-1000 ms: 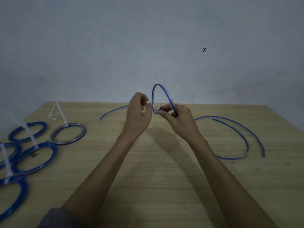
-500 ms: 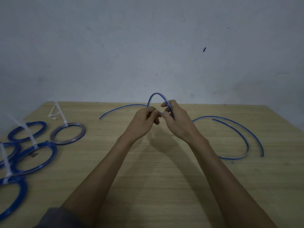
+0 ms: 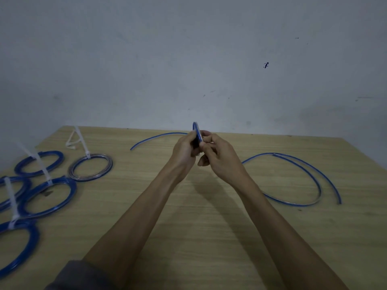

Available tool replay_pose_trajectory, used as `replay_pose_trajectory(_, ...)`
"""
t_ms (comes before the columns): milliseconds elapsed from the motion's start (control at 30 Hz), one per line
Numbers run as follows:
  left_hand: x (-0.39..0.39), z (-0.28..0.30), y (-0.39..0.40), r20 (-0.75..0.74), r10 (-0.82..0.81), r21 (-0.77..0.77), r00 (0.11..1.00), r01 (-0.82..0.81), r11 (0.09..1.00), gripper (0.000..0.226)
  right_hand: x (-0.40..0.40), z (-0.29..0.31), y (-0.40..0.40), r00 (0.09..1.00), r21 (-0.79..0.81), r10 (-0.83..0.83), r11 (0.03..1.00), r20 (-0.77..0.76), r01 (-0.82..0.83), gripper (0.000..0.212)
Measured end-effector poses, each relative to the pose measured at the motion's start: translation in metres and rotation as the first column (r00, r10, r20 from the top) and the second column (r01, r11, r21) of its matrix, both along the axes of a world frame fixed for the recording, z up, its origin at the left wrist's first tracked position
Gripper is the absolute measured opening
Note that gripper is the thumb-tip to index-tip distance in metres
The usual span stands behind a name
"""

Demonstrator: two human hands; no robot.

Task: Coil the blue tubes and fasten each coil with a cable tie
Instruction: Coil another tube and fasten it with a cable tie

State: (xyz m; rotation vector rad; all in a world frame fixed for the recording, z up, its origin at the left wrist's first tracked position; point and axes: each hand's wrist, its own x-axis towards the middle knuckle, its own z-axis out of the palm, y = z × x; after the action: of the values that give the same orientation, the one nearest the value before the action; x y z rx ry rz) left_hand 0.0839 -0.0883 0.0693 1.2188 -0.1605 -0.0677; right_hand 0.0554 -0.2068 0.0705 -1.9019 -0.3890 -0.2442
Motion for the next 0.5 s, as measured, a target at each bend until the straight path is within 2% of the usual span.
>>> replay_pose_trajectory(67,-0.003,0.006,0.002,-0.039,0.006,-0.081,0.999,-0.009,0.997,0.041,-0.001,0.002,-0.001,1.0,-0.016,0.001,1.0,-0.013,-0.002,0.014)
replay_pose_trajectory(200,0.002,0.009,0.006,-0.042,0.049,-0.104,0.998,-0.053,0.993,0.038,-0.005,0.007,-0.003,0.999,-0.076,0.035,0.996,-0.022,-0.037,0.013)
replay_pose_trajectory(367,-0.004,0.019,0.011,-0.051,-0.147,-0.213,0.988,0.133,0.968,0.038,-0.008,0.008,-0.002,0.997,-0.199,0.033,0.98,0.076,-0.017,0.015)
replay_pose_trajectory(500,-0.008,0.02,0.013,-0.066,-0.244,-0.297,0.967,0.215,0.93,0.036,-0.007,0.008,-0.002,0.995,-0.151,0.006,0.988,0.098,0.009,0.02)
